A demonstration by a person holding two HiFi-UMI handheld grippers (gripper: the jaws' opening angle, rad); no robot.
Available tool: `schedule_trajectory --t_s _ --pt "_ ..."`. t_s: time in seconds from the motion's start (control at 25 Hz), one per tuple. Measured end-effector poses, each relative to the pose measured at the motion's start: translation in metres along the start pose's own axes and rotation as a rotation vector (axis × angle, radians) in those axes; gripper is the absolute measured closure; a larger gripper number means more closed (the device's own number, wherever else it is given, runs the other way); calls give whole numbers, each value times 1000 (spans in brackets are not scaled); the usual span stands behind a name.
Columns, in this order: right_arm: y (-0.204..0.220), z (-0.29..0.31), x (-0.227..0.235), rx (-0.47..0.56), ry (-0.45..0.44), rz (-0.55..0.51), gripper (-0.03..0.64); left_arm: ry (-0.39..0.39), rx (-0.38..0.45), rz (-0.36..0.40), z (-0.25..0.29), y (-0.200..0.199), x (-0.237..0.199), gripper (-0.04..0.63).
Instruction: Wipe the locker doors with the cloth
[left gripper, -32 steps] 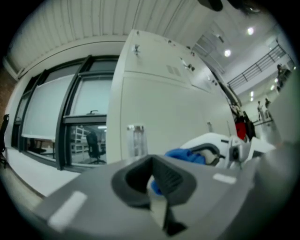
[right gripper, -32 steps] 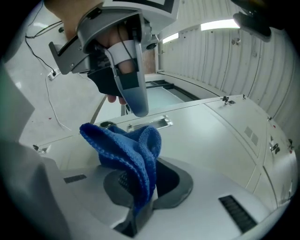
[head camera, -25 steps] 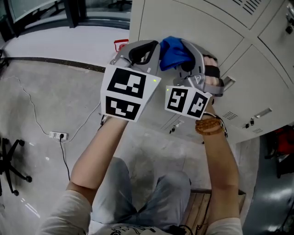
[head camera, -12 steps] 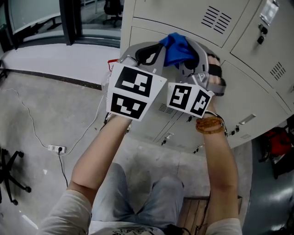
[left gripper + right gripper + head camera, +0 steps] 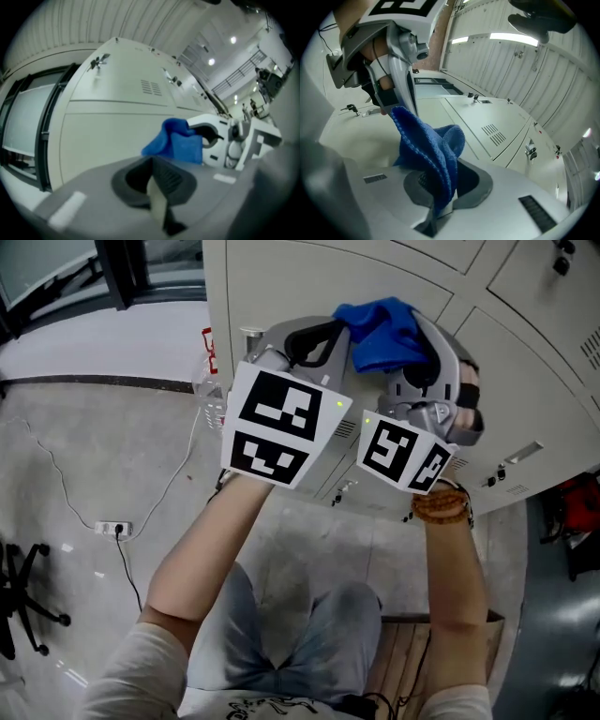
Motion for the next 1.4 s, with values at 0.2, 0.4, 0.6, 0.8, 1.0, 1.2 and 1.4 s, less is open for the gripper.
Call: schedule_trajectory --t_s 0.2,0.4,0.6,0.8,1.0,1.2,1.4 --pt "25 -25 -51 -29 -43 3 588 19 -48 -33 -1 47 22 594" --pt "46 -48 -101 -59 -94 13 588 32 -108 -68 -7 101 40 594" --pt "66 -68 -147 -99 -144 17 588 44 -163 -86 -14 150 56 593" --pt "81 -87 -190 -139 -208 15 588 46 -198 -99 -24 186 64 594" --pt "98 -104 -223 -183 -290 -5 588 64 -236 -121 -31 211 75 594" --pt "109 -110 -224 -227 -345 0 588 61 -237 -120 -32 205 73 594" --pt "104 -100 -184 -272 -317 75 588 47 -209 -106 -32 171 59 594"
Point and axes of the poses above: the fingertips, and each gripper's own axes: z forward along the fingers, x to its right, y out of its underside, the point moved 3 cm from there along -z, backward along the fingers, and after that the axes turned 8 degrees about z, right-handed, at the moved point
